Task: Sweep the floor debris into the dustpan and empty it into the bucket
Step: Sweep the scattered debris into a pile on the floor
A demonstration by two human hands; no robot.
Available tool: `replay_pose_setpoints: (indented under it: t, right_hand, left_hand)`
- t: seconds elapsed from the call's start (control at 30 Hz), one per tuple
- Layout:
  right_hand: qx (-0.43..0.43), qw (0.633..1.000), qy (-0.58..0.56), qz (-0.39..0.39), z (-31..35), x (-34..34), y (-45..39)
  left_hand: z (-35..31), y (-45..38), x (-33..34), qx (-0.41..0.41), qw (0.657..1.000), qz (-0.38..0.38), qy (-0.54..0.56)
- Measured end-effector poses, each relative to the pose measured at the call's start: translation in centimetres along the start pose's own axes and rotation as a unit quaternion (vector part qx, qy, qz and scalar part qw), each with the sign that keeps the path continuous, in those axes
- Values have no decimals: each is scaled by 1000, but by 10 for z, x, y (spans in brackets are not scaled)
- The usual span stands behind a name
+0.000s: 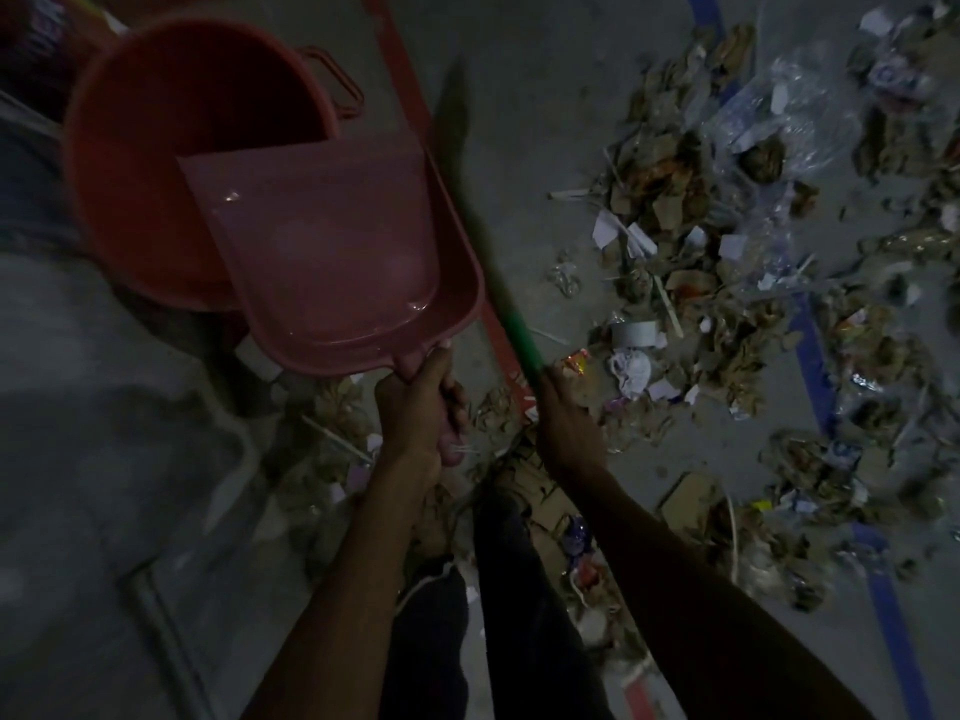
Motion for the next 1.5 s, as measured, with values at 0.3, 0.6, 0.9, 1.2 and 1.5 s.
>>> replay_pose_setpoints:
  t: [0.3,0.6,0.9,1.2,1.5]
  right_hand:
    - [143,988,18,-46,-57,1,12]
    - [185,975,-26,-119,-59,-1,71]
    - [4,997,-13,73,-29,60,116]
    - [199,978,-47,-43,-84,52,138]
    - [114,982,-121,-94,-81,71,213]
  left_hand:
    - [-6,-11,-32,8,999,47,13]
    - [21,19,-98,-34,998,52,14]
    - [61,53,-164,-13,998,54,-10]
    - [99,80,-184,-41,999,32,1]
    - [164,153,-186,-15,996,-3,84]
Point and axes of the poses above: each hand's wrist, its own y-axis away from the middle knuckle, its own x-axis out of the palm, z = x × y, the point moved 1 cm from there along -y, towards the middle knuckle, and after that the axes turned 9 degrees about x, right-handed, at the moved point
